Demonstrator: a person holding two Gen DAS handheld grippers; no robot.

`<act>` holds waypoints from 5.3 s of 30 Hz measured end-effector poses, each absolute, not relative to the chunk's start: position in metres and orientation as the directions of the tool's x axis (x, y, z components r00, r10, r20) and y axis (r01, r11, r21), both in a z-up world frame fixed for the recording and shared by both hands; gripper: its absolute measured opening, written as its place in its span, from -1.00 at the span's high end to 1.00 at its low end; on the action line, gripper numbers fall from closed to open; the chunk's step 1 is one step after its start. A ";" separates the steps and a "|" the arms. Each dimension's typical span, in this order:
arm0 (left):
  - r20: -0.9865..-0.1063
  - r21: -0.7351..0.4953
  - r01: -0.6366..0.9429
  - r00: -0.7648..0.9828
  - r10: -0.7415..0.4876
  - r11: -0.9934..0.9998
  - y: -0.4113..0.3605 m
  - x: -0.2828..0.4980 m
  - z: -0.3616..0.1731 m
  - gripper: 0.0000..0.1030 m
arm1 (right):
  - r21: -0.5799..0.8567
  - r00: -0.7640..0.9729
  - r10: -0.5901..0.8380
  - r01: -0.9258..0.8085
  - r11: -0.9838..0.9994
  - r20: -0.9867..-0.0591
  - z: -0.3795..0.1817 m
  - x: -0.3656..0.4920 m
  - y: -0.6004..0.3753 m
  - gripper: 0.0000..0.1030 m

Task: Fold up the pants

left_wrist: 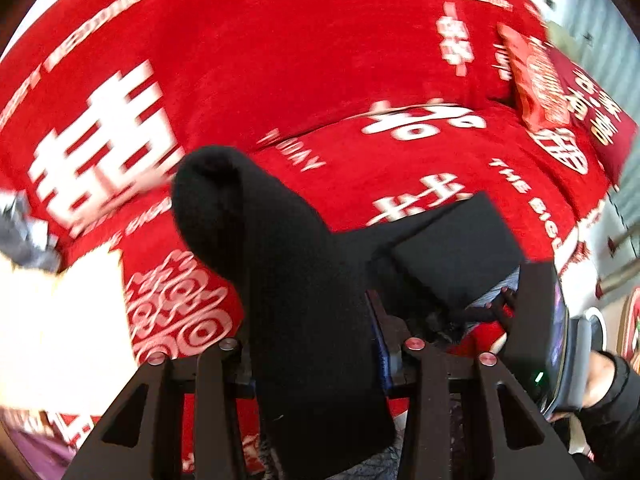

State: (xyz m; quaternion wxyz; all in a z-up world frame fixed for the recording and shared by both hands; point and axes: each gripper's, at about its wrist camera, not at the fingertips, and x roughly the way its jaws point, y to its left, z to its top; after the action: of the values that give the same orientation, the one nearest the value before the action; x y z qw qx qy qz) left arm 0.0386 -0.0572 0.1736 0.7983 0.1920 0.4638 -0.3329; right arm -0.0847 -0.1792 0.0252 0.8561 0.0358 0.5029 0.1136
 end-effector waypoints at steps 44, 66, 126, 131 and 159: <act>-0.948 -0.137 0.566 0.162 -0.273 0.813 -0.098 0.042 0.043 -0.96 | 0.531 0.540 0.435 0.025 0.847 -0.721 0.008 -0.106 -0.277 -0.82; -0.947 -0.131 0.549 0.178 -0.269 0.826 -0.112 0.058 0.047 -0.96 | 0.369 0.561 0.137 0.325 0.871 -0.817 0.044 -0.103 -0.371 0.56; -0.954 -0.116 0.417 0.205 -0.218 0.902 -0.146 0.087 0.033 -1.00 | 0.046 0.504 -0.090 0.250 0.967 -0.859 0.042 -0.023 -0.335 -0.61; -0.946 -0.123 0.451 0.217 -0.242 0.884 -0.125 0.061 0.034 -1.00 | 0.013 0.505 -0.120 0.251 0.968 -0.855 0.041 -0.061 -0.322 -0.64; -0.945 -0.186 0.455 0.161 -0.285 0.871 -0.059 -0.008 -0.003 -1.00 | -0.094 0.562 -0.201 0.214 0.972 -0.802 0.065 -0.077 -0.246 -0.80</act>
State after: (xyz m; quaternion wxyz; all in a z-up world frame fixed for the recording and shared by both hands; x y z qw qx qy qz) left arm -0.0077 -0.0593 -0.0034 0.7585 0.0706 0.6002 -0.2438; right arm -0.0771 -0.2463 0.0653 0.8837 0.0071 0.4530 -0.1174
